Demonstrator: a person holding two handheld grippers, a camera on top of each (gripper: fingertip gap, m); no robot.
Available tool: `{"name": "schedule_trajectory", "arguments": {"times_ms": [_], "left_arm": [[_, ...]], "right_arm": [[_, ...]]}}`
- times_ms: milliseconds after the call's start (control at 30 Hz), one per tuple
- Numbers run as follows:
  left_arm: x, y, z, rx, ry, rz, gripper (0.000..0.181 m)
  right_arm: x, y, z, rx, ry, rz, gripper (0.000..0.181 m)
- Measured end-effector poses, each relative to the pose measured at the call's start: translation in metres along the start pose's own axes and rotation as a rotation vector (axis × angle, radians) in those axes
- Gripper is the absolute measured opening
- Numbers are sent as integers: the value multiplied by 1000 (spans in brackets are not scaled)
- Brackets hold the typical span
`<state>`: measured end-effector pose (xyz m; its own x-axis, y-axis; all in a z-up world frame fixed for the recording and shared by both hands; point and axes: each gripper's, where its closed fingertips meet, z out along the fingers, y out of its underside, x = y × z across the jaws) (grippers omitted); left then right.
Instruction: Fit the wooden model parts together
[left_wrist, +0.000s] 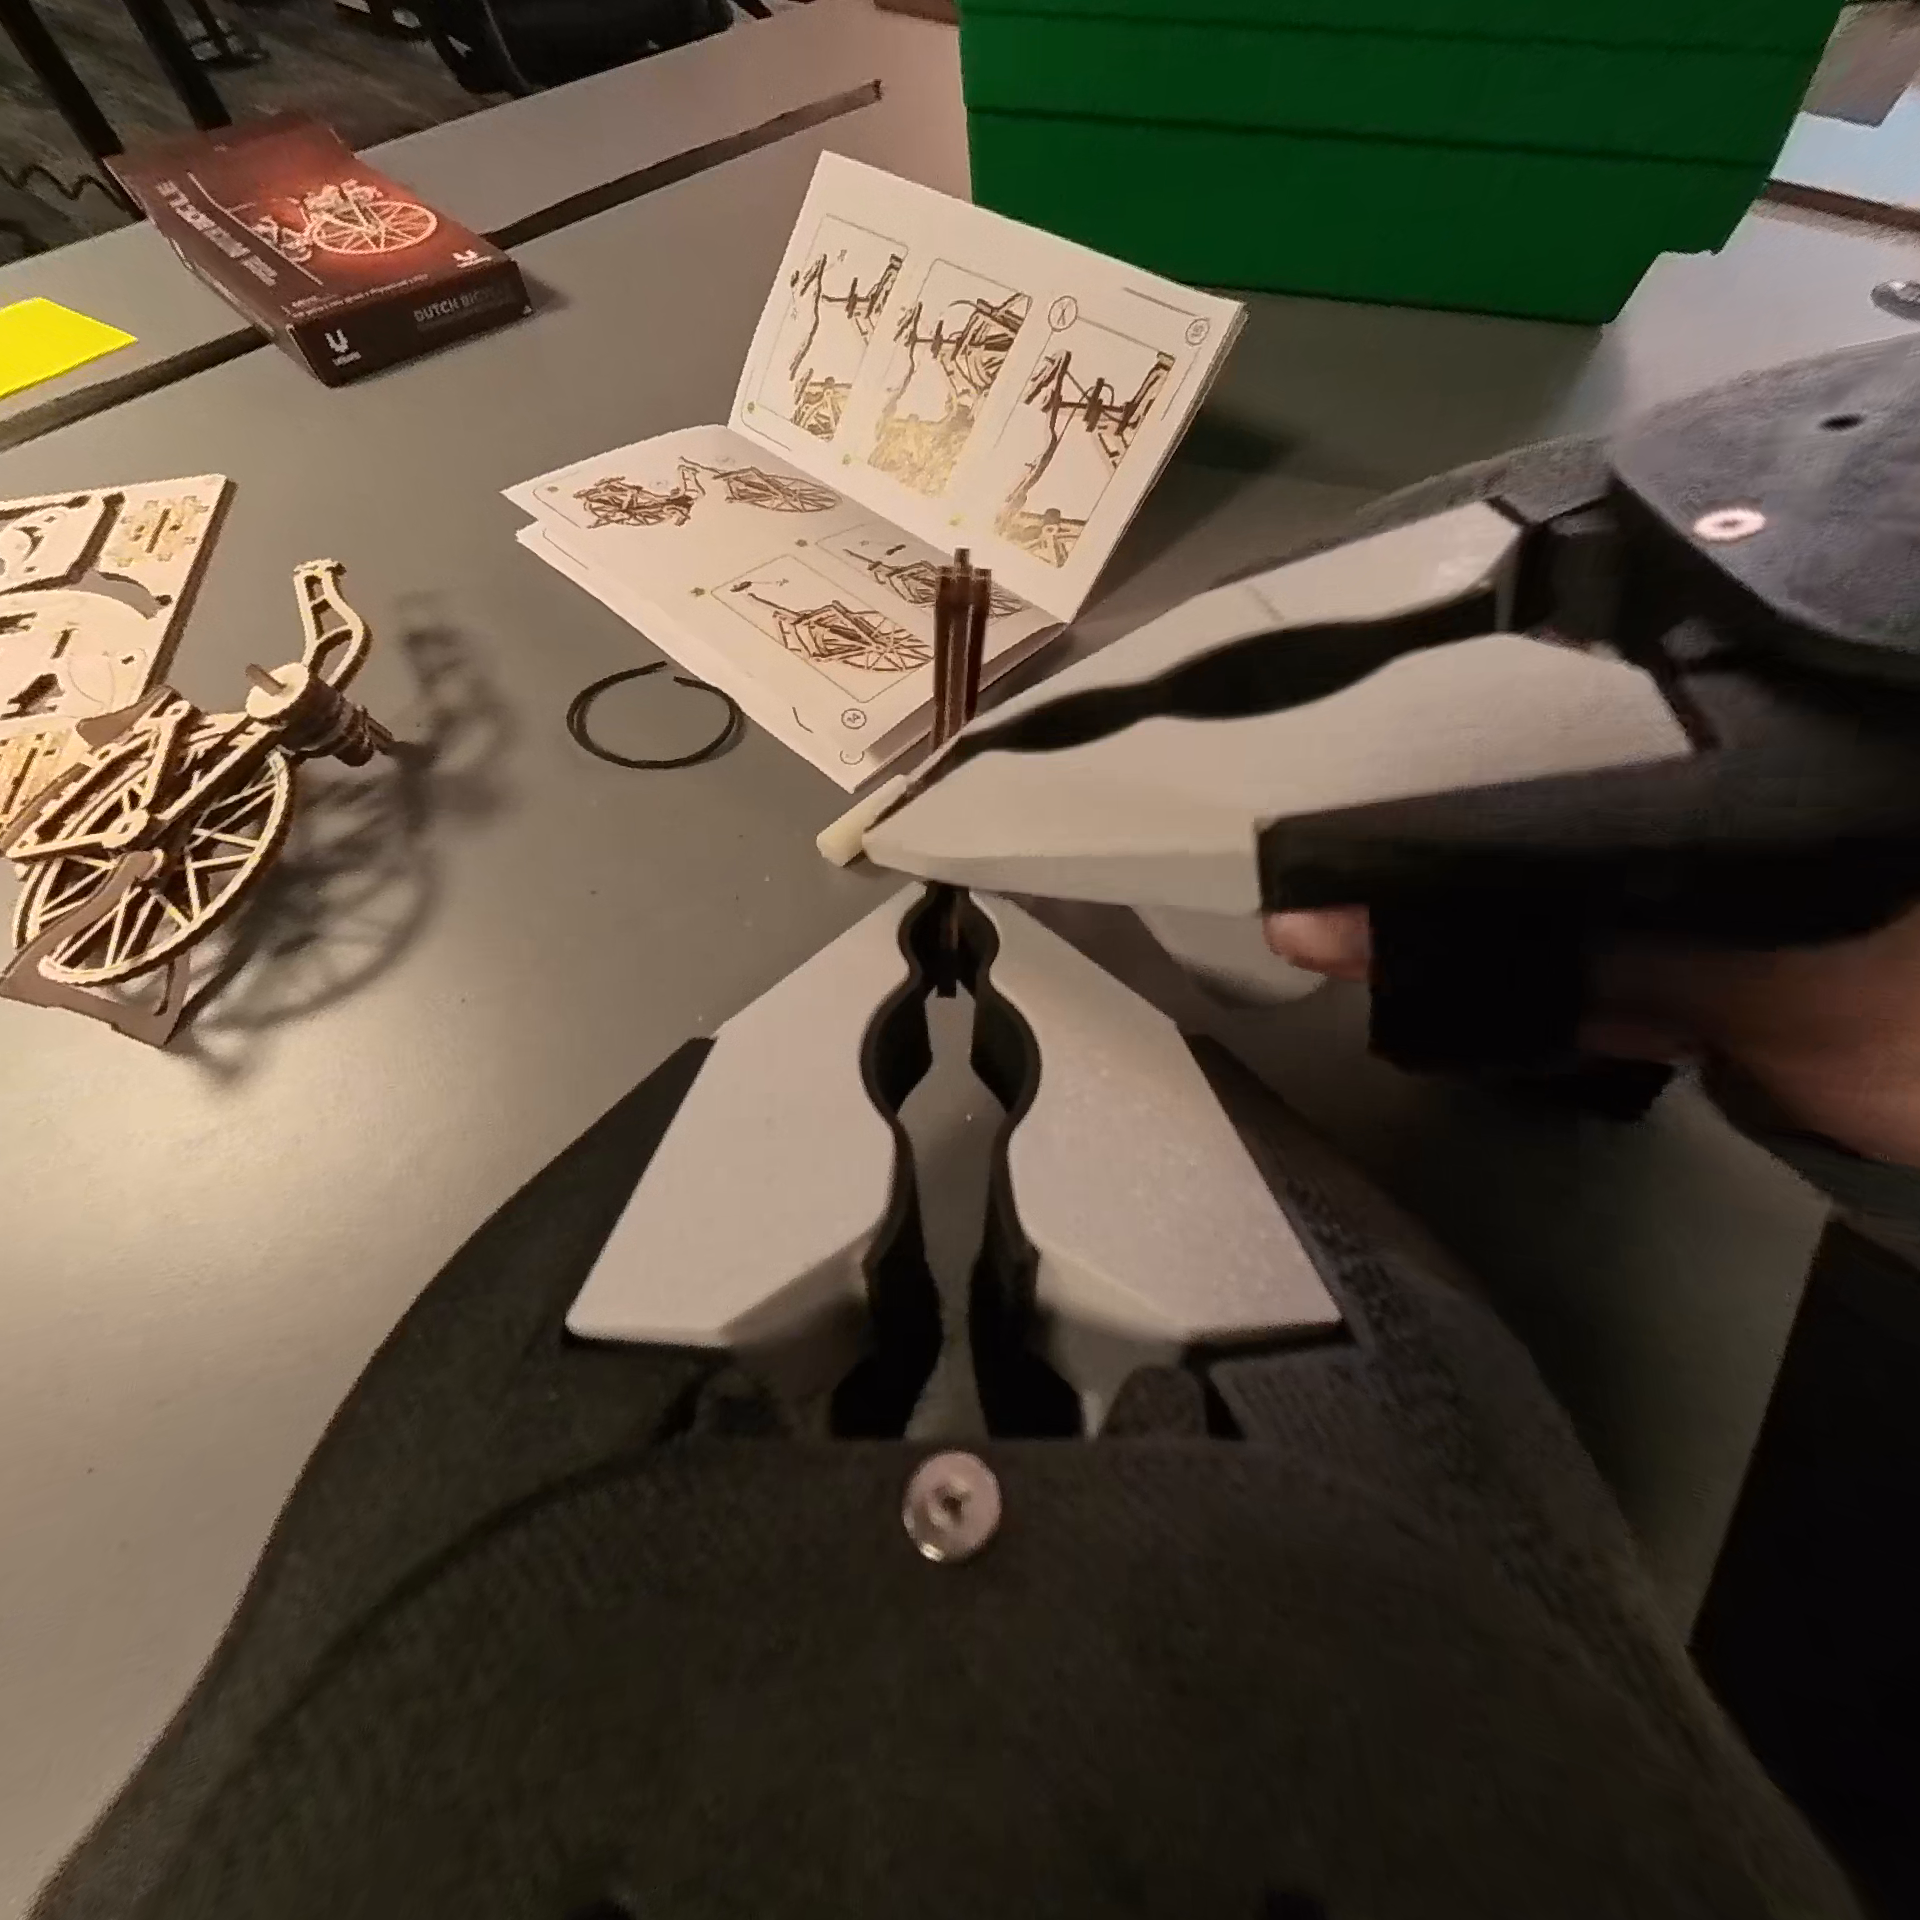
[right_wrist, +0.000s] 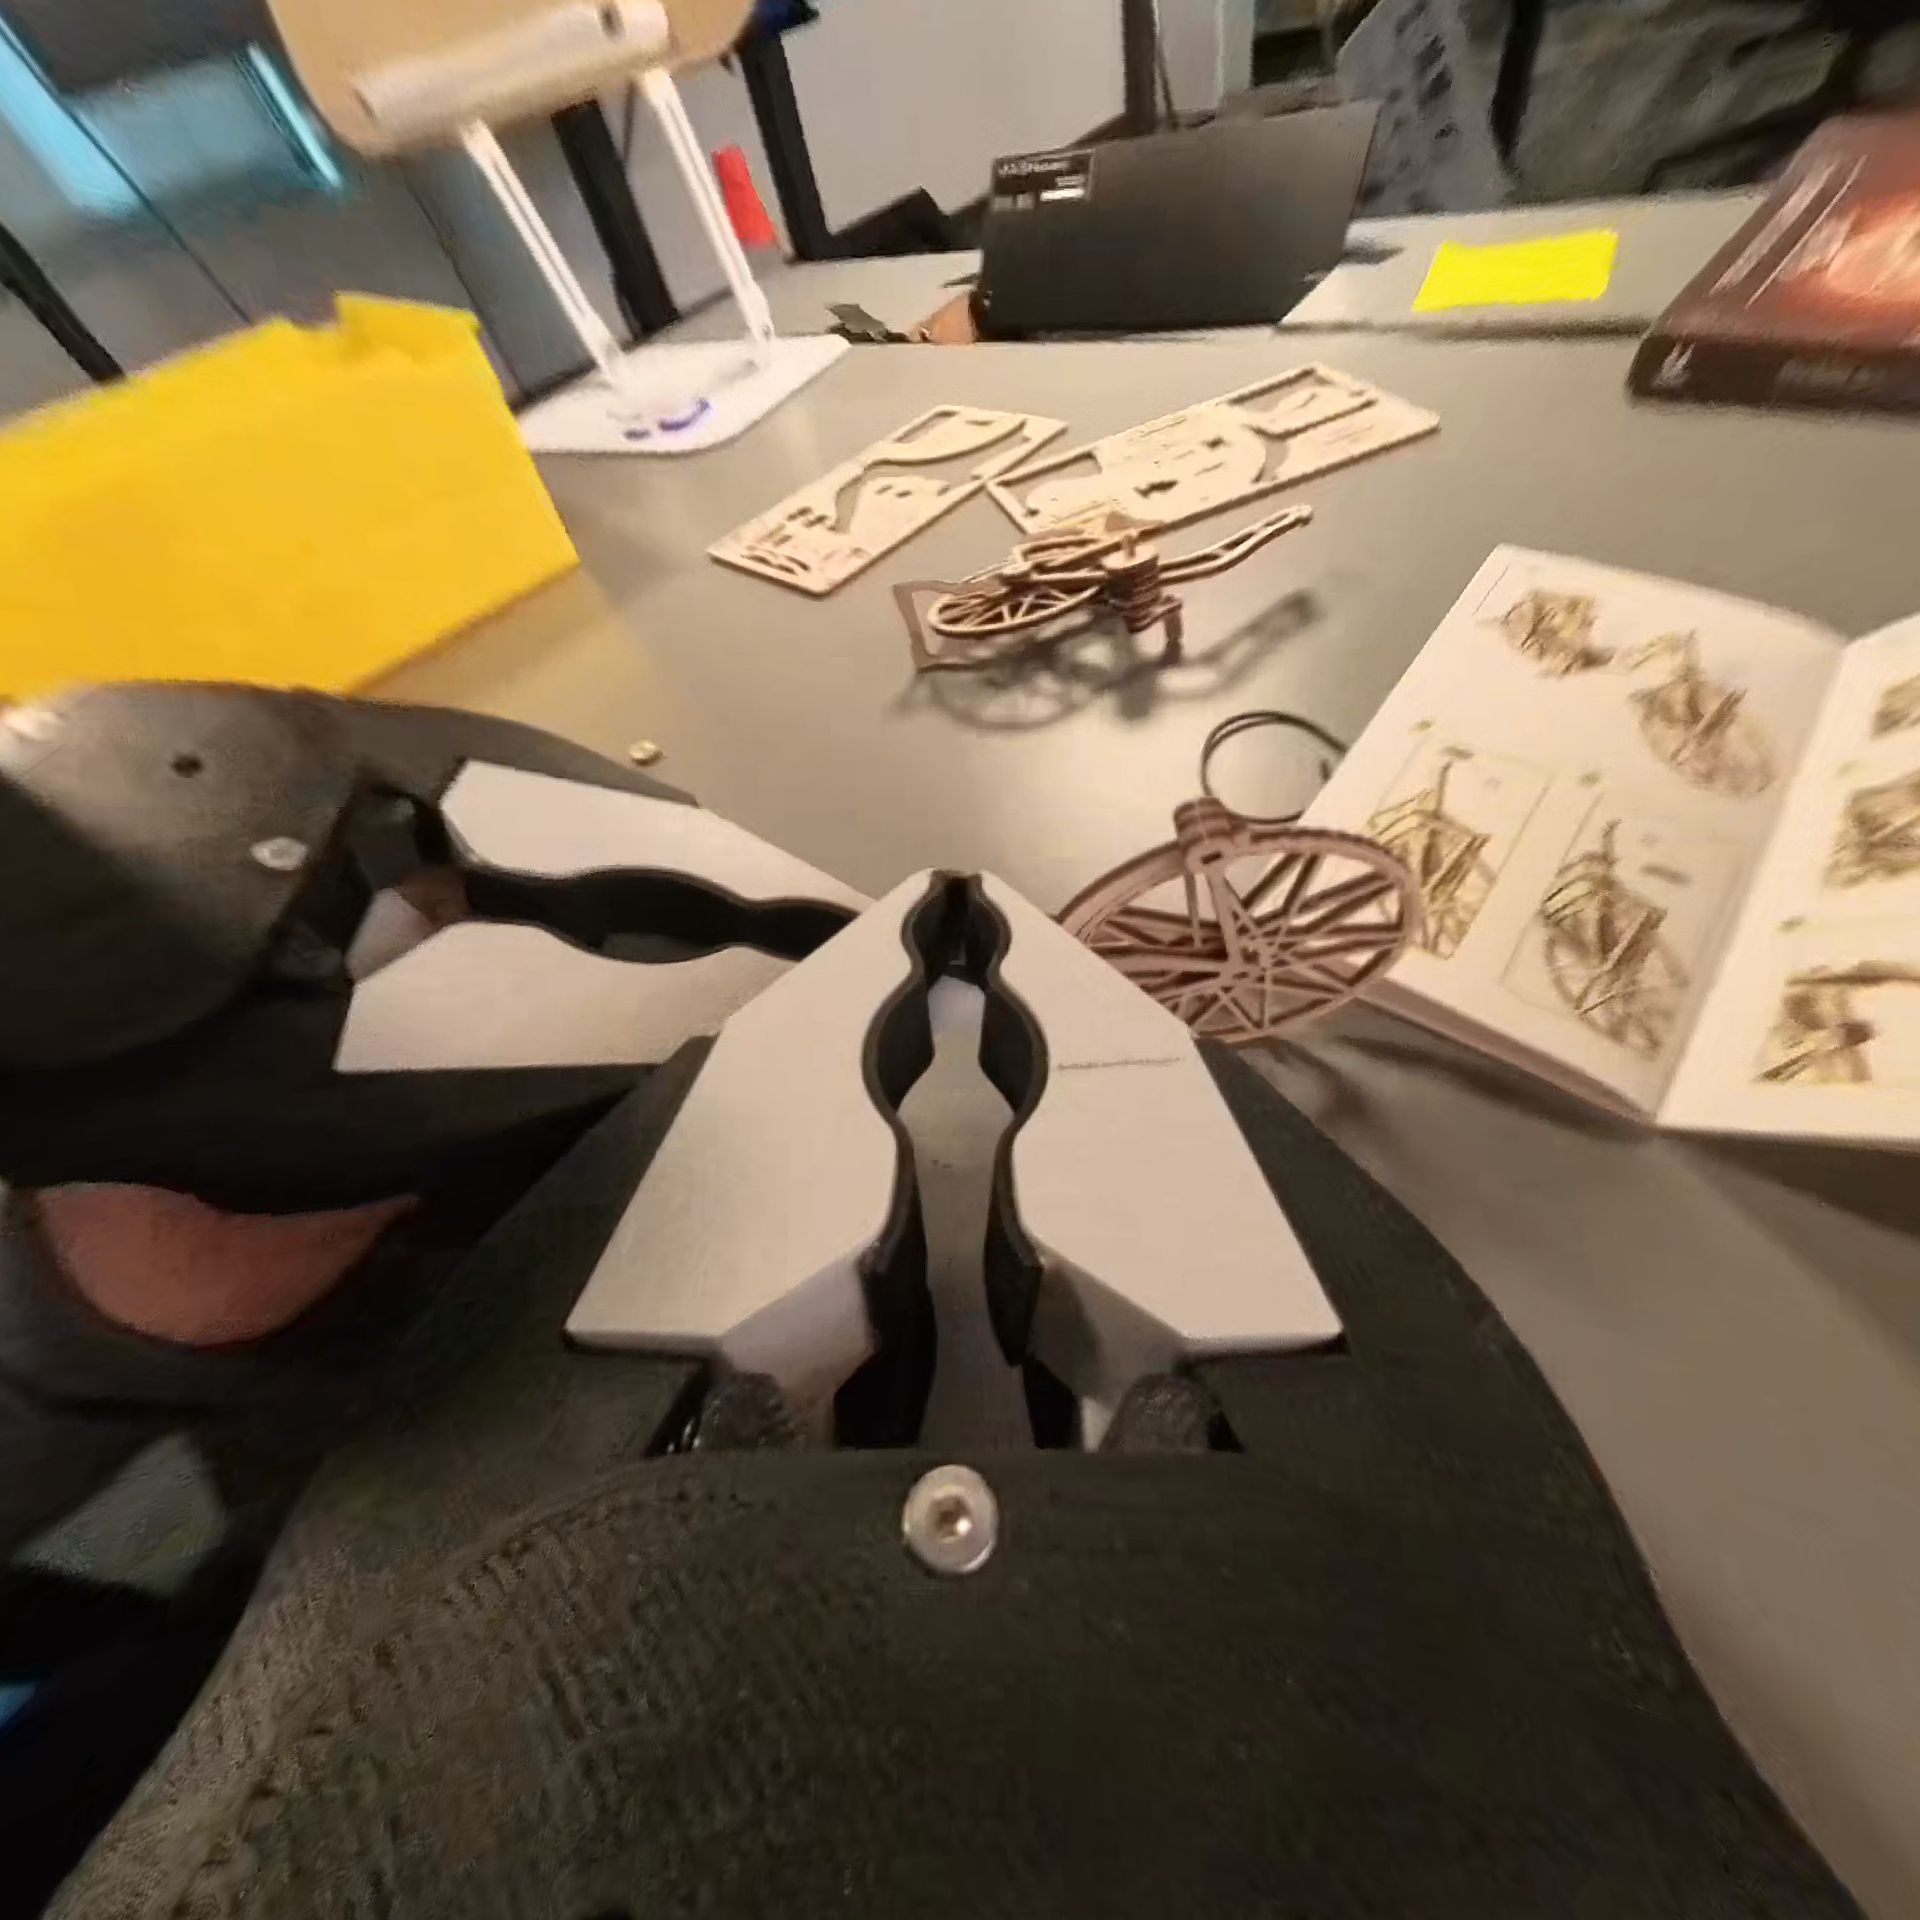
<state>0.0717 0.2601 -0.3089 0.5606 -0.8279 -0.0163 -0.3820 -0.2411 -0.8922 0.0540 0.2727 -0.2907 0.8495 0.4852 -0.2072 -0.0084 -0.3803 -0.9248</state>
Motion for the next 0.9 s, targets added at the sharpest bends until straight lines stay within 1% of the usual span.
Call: {"name": "schedule_trajectory", "arguments": {"times_ms": [33,100,200,233,367,467,567,633,767,900], "left_arm": [[0,0,0,0,1,-2,0],[0,0,0,-1,10,-15,0],[1,0,0,4,21,-10,0],[2,-1,0,4,17,-3,0],[0,-2,0,12,11,-14,0],[1,-3,-1,20,12,-8,0],[1,-4,-1,25,9,-7,0],[2,-4,-1,26,11,-4,0],[3,-3,0,19,41,-28,0],[4,-4,0,20,43,-16,0]], "right_arm": [[0,0,0,-5,30,-50,0],[0,1,1,-10,50,-75,0],[-2,1,-2,14,-45,106,0],[-2,0,-2,17,-48,110,0],[0,0,-1,6,38,-39,0],[-1,-1,-2,17,-10,35,0],[0,-1,-2,17,57,-42,0],[0,-1,-2,21,16,7,0],[0,-1,-3,20,22,6,0],[1,-3,-5,45,-31,101,0]]}}
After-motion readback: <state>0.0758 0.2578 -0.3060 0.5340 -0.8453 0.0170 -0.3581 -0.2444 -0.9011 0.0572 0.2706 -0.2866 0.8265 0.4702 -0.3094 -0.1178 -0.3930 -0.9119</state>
